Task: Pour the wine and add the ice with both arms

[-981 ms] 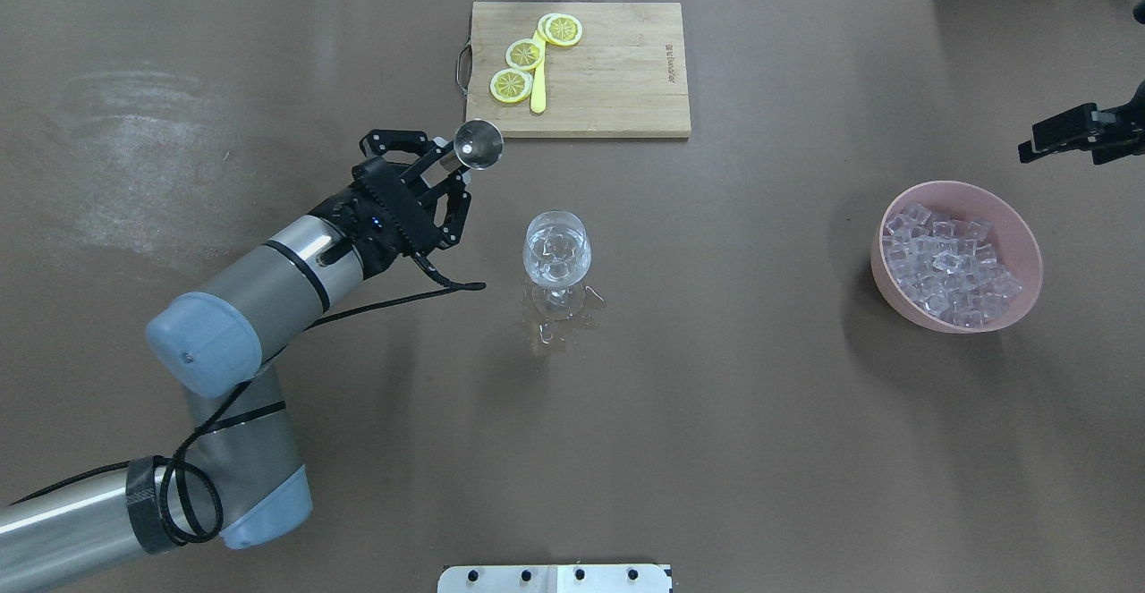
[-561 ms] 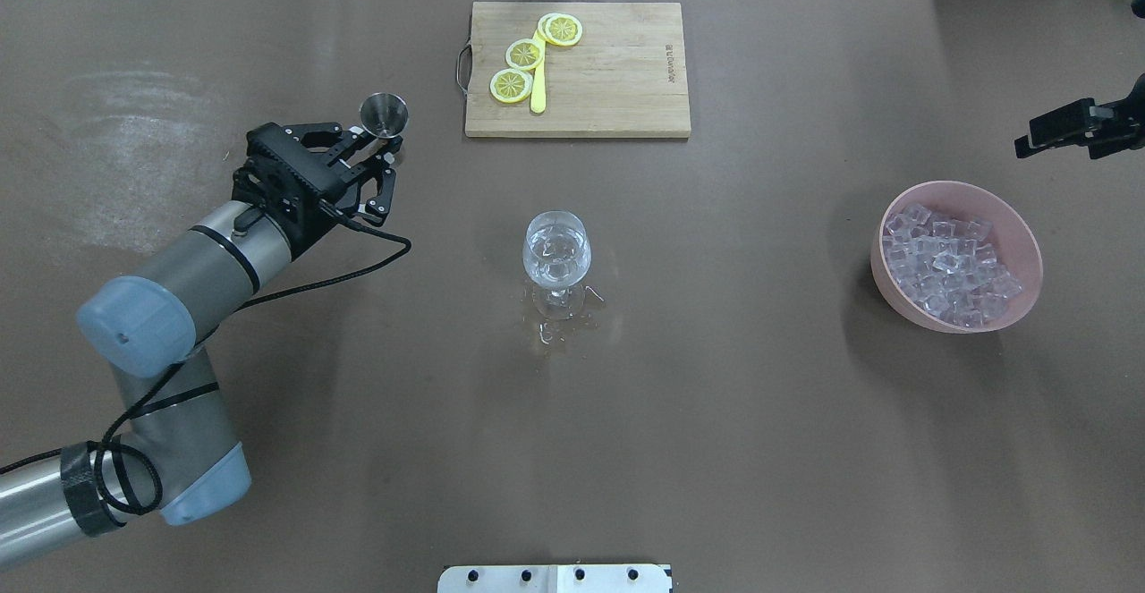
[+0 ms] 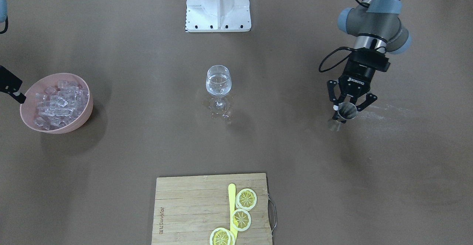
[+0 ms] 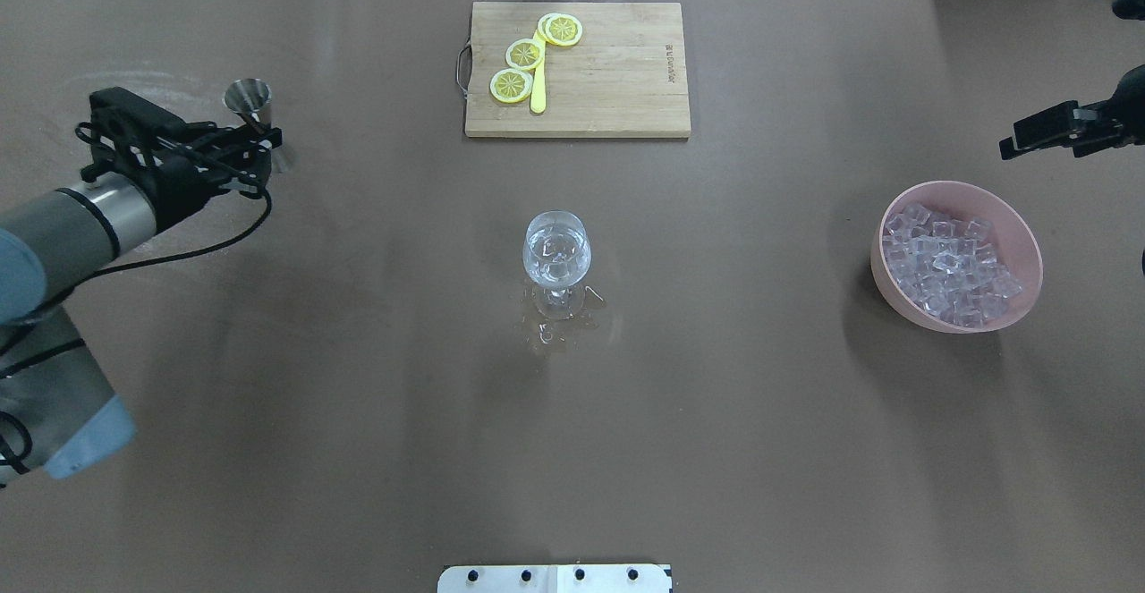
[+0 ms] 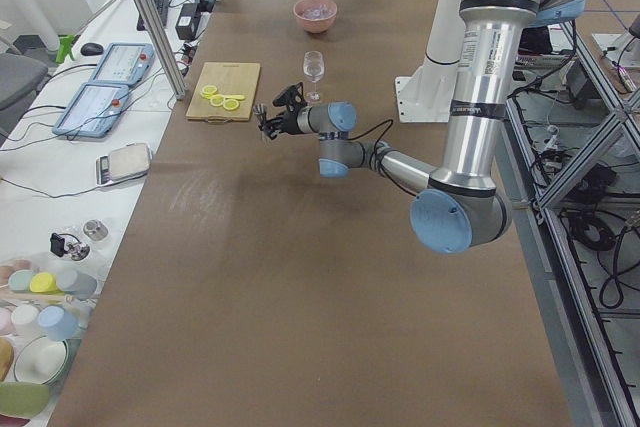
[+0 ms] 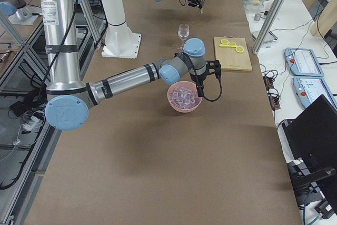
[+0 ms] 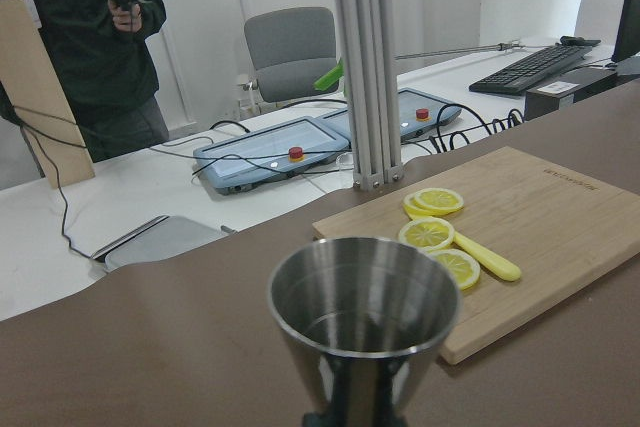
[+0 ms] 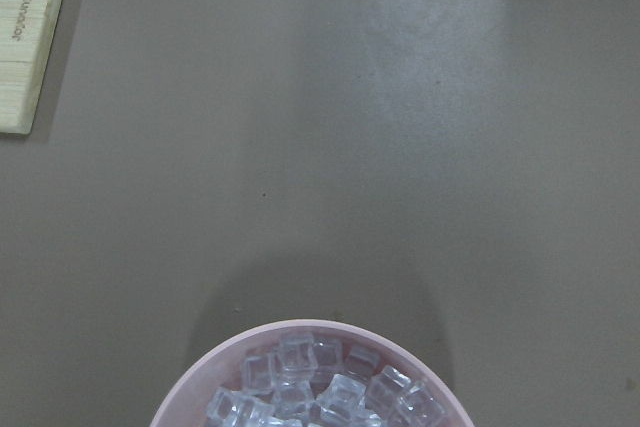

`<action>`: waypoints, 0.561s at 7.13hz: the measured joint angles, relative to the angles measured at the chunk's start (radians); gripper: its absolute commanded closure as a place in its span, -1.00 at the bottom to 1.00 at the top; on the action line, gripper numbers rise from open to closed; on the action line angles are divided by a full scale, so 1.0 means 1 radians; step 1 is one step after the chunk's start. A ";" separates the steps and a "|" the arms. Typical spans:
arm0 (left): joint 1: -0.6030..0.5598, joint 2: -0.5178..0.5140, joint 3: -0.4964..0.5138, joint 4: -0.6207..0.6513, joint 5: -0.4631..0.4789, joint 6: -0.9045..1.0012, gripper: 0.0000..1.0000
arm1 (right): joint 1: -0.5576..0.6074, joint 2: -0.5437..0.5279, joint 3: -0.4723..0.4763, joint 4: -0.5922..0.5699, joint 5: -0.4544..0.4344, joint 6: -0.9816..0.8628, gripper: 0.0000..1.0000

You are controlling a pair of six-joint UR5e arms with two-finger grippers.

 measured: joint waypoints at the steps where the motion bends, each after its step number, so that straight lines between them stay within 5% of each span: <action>1: -0.061 0.023 0.023 -0.009 -0.067 -0.063 1.00 | -0.017 0.002 0.008 0.000 -0.002 0.000 -1.00; 4: -0.163 0.006 0.224 -0.100 -0.106 -0.145 1.00 | -0.072 0.028 0.012 0.000 -0.035 0.000 -1.00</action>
